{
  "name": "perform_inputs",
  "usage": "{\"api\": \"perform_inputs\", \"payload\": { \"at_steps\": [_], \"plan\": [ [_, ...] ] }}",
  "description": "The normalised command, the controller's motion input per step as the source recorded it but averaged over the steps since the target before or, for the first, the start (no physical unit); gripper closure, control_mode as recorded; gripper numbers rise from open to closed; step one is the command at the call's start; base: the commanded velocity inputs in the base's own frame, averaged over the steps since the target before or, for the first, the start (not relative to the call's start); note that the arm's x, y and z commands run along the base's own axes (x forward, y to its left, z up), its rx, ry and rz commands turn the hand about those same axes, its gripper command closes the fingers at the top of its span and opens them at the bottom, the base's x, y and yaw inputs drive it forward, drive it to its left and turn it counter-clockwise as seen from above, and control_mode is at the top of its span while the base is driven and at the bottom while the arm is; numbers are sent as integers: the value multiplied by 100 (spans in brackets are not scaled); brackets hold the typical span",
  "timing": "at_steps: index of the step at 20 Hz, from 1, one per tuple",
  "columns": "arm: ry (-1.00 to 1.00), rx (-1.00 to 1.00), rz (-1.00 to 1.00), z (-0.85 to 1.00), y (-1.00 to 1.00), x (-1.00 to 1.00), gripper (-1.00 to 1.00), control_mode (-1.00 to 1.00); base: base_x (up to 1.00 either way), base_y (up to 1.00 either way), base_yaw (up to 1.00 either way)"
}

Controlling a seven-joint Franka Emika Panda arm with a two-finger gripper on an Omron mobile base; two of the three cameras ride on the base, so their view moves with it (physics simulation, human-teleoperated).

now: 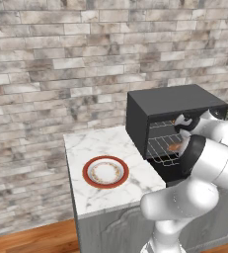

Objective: Open the toaster oven door. Place the baguette on the bottom rack in the toaster oven and place the chicken drumstick on the top rack.

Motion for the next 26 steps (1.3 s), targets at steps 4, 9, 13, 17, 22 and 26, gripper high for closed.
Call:
{"api": "perform_inputs", "payload": {
  "at_steps": [4,9,13,17,22,26],
  "plan": [
    [-1,0,0,-10,0,2,100,-100,0,0,0],
    [-2,0,0,-8,0,2,100,-100,0,0,0],
    [-2,0,0,-8,0,0,100,-100,0,0,0],
    [-1,0,0,-12,0,0,-100,-100,0,0,0],
    [0,0,0,-7,0,1,-100,-100,0,0,0],
    [-1,0,0,0,0,0,-100,-100,0,0,0]
  ]
}}
